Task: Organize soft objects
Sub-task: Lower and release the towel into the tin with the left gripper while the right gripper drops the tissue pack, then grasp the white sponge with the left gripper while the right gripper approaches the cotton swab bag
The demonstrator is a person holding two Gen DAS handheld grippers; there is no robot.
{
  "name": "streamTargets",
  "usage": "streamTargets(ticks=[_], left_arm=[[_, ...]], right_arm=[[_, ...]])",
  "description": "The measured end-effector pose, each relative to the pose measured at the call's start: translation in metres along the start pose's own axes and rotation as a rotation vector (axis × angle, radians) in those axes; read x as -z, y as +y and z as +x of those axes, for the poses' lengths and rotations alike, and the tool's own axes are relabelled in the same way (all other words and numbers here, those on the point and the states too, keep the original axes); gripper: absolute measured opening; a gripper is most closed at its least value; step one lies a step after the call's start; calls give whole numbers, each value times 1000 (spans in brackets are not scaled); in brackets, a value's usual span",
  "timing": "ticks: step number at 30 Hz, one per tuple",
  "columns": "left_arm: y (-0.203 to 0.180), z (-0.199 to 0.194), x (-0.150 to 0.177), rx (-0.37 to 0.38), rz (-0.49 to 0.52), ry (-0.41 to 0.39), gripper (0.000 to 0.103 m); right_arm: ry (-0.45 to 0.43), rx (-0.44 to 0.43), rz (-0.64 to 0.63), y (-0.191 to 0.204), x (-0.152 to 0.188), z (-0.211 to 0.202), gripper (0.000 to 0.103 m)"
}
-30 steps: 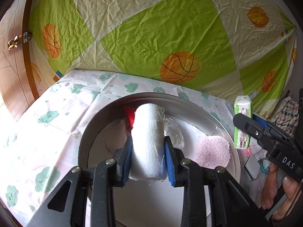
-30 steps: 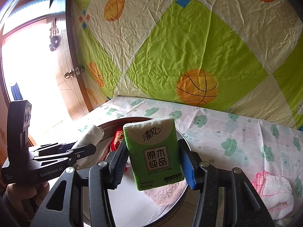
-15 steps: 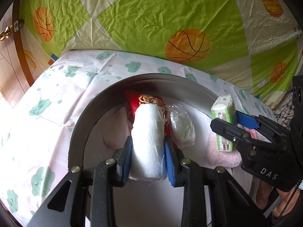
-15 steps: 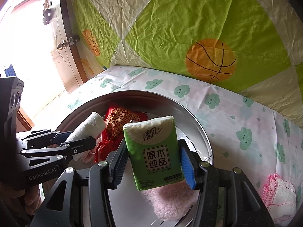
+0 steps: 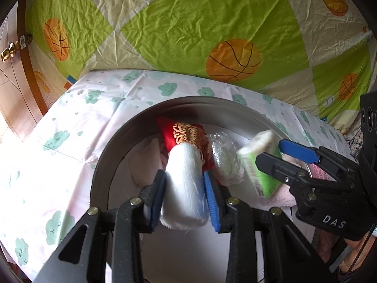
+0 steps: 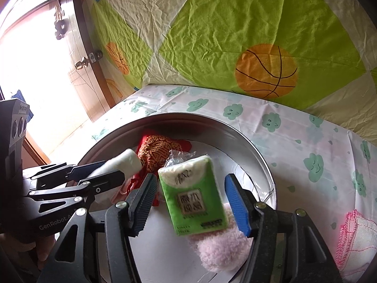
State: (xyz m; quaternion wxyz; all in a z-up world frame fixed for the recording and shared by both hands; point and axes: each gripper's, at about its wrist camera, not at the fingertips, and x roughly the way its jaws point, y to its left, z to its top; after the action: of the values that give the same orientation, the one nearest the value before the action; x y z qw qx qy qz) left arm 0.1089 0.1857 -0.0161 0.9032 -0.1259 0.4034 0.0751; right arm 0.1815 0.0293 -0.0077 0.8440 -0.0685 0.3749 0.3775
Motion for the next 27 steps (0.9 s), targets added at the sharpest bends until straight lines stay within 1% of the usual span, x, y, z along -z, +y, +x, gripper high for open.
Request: streamTargets(ticks=[1, 2, 3, 4, 8, 10, 11, 15, 20, 22, 23, 24, 27], left_arm=[[-1, -2, 0, -4, 4, -6, 45], [-1, -4, 0, -9, 8, -15, 51], [-2, -7, 0, -15, 11, -25, 63], [-2, -10, 0, -23, 11, -35, 71], [0, -27, 3, -52, -5, -97, 75], [-1, -35, 6, -50, -6, -122, 83], [-3, -39, 8, -46, -9, -133, 84], [-16, -53, 22, -17, -3, -182, 86], [-52, -69, 41, 5, 58, -242, 86], [-69, -74, 48, 16, 92, -263, 90], [-78, -77, 52, 21, 110, -276, 90], [-88, -79, 56, 25, 129, -285, 91], [-122, -81, 67, 62, 201, -296, 92]], right_arm=[[-11, -4, 5, 0, 0, -2, 65], [-20, -5, 11, 0, 1, -5, 66], [-29, -4, 18, -1, 1, -7, 67], [-36, -4, 26, -2, 2, -10, 69], [-67, -7, 62, -9, 10, -28, 69], [-87, -7, 75, -14, 16, -42, 69], [-99, -7, 80, -17, 20, -50, 69], [-147, 20, 77, -32, 39, -88, 69], [-203, 99, 90, -64, 73, -138, 70], [-222, 150, 100, -80, 87, -156, 71], [-229, 178, 106, -89, 94, -164, 71], [-231, 203, 114, -98, 101, -171, 73], [-224, 265, 140, -123, 120, -190, 74]])
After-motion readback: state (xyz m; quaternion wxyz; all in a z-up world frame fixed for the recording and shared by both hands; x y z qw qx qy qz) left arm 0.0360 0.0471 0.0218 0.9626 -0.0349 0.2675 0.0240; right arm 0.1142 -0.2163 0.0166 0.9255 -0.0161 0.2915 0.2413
